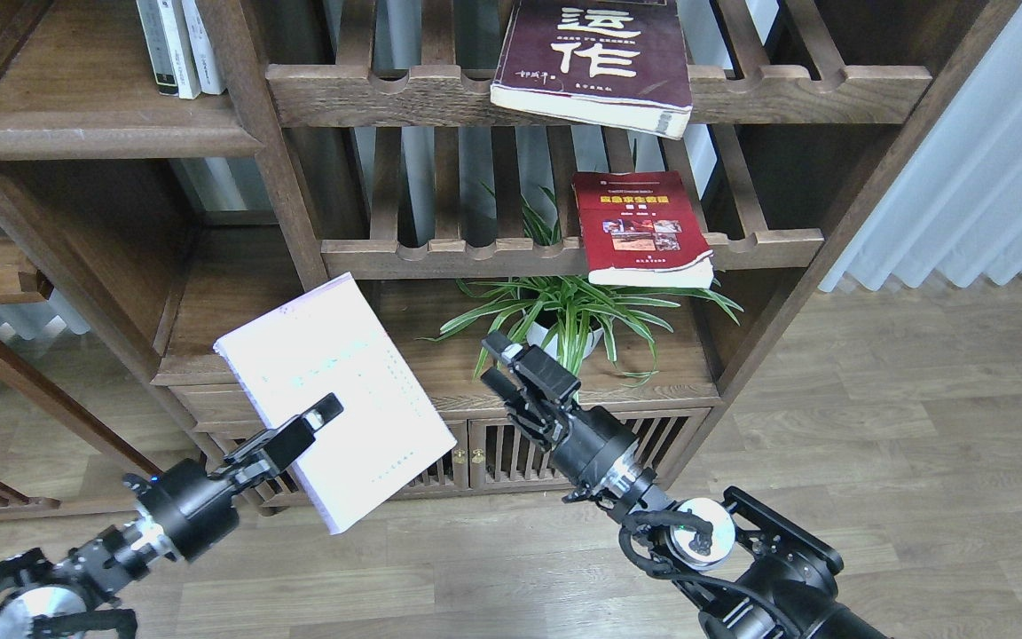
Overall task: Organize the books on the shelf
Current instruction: 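Carry the white book upward with the left gripper, releasing the right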
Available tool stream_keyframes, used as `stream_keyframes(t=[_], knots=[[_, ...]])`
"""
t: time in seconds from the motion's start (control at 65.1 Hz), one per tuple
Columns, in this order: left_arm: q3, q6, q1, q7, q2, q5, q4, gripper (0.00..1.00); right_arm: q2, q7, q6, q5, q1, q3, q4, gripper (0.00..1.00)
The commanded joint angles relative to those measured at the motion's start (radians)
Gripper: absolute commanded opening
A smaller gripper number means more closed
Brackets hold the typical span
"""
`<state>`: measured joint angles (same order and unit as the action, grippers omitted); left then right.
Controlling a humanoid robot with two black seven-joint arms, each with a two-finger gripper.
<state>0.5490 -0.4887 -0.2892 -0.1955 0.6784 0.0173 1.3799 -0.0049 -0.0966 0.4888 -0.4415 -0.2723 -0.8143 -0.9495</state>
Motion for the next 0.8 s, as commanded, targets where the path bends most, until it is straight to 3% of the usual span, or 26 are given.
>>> stream_keyframes(t=[0.0,0.215,0.784], knots=[[0.019,0.0,-0.002,0.039,0.035,0.023,0.001,0.02,-0.001,0.008,0.0,0.001,-0.001,0.0,0.0,0.83],[0.129,0.0,-0.005,0.131,0.062,0.023,0.002,0.02,-0.001,0.008,0.0,0.003,-0.004,0.001,0.0,0.83],[0.385,0.0,-0.019,0.137,0.127,0.024,0.002,0.02,-0.004,0.008,0.0,0.066,-0.035,0.003,0.025,0.83]])
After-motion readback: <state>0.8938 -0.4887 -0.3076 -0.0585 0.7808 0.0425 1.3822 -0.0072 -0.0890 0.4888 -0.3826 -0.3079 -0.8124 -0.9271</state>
